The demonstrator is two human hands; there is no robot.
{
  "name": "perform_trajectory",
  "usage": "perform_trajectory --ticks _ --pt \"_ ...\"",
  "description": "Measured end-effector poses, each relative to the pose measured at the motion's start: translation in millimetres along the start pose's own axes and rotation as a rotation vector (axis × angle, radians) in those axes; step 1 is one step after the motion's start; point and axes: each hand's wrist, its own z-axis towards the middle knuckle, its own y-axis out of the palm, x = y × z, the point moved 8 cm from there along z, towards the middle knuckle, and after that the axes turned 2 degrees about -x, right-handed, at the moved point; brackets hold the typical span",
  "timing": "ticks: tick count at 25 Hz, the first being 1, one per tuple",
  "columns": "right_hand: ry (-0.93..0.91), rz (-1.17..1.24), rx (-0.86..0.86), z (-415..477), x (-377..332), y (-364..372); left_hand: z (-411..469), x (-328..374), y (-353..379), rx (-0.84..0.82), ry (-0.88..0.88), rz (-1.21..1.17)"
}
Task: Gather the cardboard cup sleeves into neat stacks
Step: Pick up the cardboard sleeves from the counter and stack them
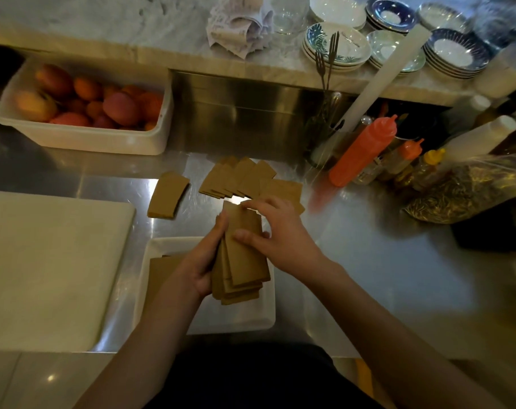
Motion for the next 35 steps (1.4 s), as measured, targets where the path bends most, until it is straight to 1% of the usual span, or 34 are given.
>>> perform_trajectory --ticks 3,5,7,10,12,14,17,19,20,22,24,25,27,29,33,35 --pt "0.096 -0.087 0.106 -9.5 8.5 -4.5 1.9 -3.1 0.3 -0.008 0.066 -0.011" --pt "0.106 -0.046 0.129 -18.7 9.0 -0.7 4.2 -7.6 -3.3 0.016 0.065 -0.021" --pt "0.131 0.109 0.092 -32.3 11.2 6.2 3.5 -13.8 -6.8 0.087 0.012 -0.031" --pt "0.259 0.515 0.062 -54.3 19.4 16.7 3.9 -15.3 -10.5 0.216 0.015 -0.032" --pt "0.36 0.757 0.09 -65.5 27.1 21.9 6.6 -9.4 -10.0 0.311 0.101 -0.01" --pt "0.454 0.954 0.119 -69.0 34.3 28.7 6.1 -4.0 -3.1 0.366 0.221 -0.017" --pt "0.534 1.127 0.128 -67.5 45.2 30.9 4.4 -5.6 18.9 0.428 0.382 0.048" --pt "0.59 1.187 0.134 -67.7 53.7 28.7 4.5 -7.4 32.8 0.437 0.474 0.16" --pt "0.622 1.223 0.143 -68.7 60.5 27.7 7.6 -9.5 38.7 0.41 0.498 0.199" --pt "0.685 1.307 0.146 -71.4 73.2 26.2 16.1 -11.3 49.4 0.298 0.529 0.282" --pt "0.714 1.356 0.123 -71.7 86.3 26.3 22.0 -13.2 58.6 0.216 0.571 0.39" --pt "0.709 1.364 0.1 -70.7 92.1 25.1 22.6 -14.3 63.1 0.227 0.613 0.434" --pt "0.683 1.382 0.064 -67.9 99.0 22.0 19.8 -14.8 71.3 0.31 0.707 0.488" --pt "0.661 1.36 0.043 -64.6 102.4 20.2 21.2 -15.3 75.6 0.383 0.738 0.494" --pt "0.63 1.266 -0.03 -61.7 101.4 23.3 29.2 -14.5 62.8 0.484 0.673 0.354" --pt "0.637 1.189 -0.072 -58.7 103.9 23.7 31.8 -13.1 52.0 0.463 0.615 0.254"
